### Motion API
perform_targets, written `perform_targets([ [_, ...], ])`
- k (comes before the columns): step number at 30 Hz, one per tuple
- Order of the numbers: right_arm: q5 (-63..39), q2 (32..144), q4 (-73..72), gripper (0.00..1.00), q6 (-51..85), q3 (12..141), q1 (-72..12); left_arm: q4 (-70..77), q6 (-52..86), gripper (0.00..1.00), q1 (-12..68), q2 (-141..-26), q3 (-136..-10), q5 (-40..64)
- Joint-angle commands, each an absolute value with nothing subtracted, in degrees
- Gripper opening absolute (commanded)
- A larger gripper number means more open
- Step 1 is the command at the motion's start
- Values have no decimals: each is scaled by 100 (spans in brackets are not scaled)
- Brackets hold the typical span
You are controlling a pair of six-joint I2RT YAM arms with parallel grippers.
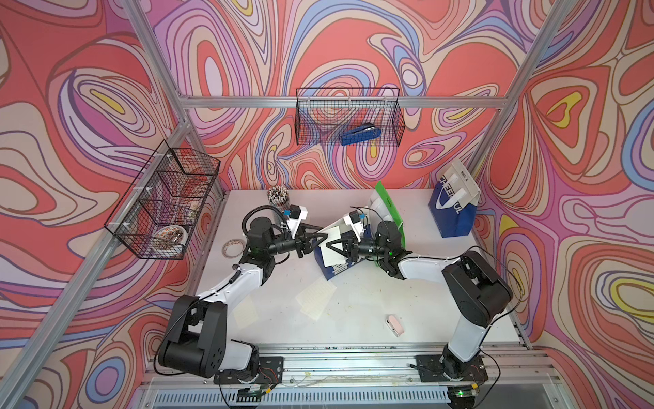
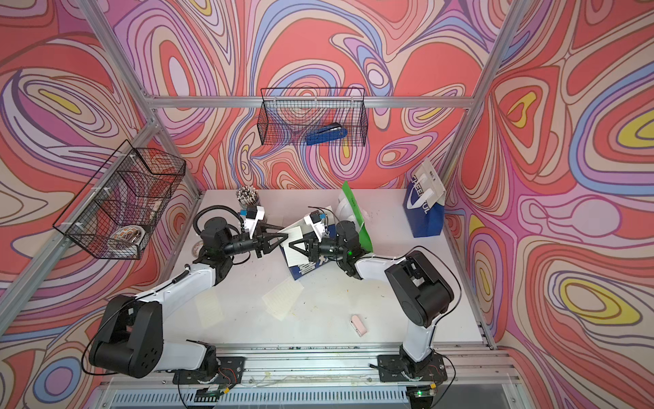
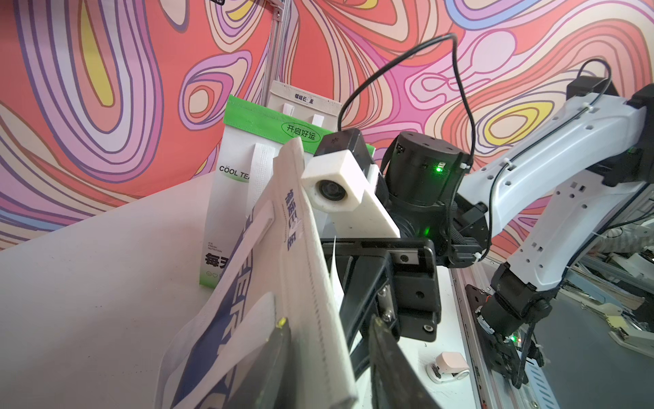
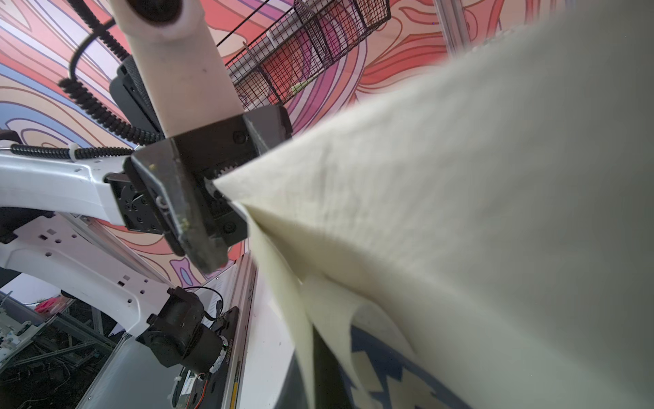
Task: Staple the receipts to the bags
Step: Hold the receipt from the takeout bag.
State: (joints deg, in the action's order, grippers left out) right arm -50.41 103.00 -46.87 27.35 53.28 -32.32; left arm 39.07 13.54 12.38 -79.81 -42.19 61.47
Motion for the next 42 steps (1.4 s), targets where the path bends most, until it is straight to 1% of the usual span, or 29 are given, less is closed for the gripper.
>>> perform_targets([
  [1, -5071, 10184, -4320, 0, 2498, 5430, -3225, 3928, 1283, 41, 1248, -7980, -4244, 6249],
  [2, -5066, 10021, -4240, 0, 2439, 5458, -3223, 3939, 1283, 41, 1248, -7989, -4237, 6249],
  [6, -5047, 9978, -4096, 0, 2327, 5493, -3217, 3973, 1300, 41, 1248, -8013, -4245, 6241],
  [11, -5049, 9936, -3975, 0, 2259, 5537, -3217, 3973, 1301, 45, 1248, -7982, -4236, 6240],
  [16, -5034, 9967, -4006, 0, 2297, 5528, -3220, 3934, 1253, 41, 1240, -7962, -4236, 6238],
  [20, -5051, 9932, -4079, 0, 2355, 5554, -3217, 3911, 1222, 43, 1239, -7956, -4234, 6231],
  [31, -5054, 9976, -4300, 0, 2503, 5511, -3208, 3911, 1230, 41, 1213, -7950, -4245, 6231],
  [36, -5066, 9984, -4217, 0, 2467, 5537, -3190, 3911, 1230, 38, 1213, -7972, -4254, 6240],
  [39, -5071, 10002, -4192, 0, 2452, 5513, -3186, 3911, 1222, 33, 1213, -7972, -4263, 6241],
  [42, -5061, 9985, -4192, 0, 2450, 5510, -3182, 3894, 1204, 31, 1213, -7973, -4263, 6222],
])
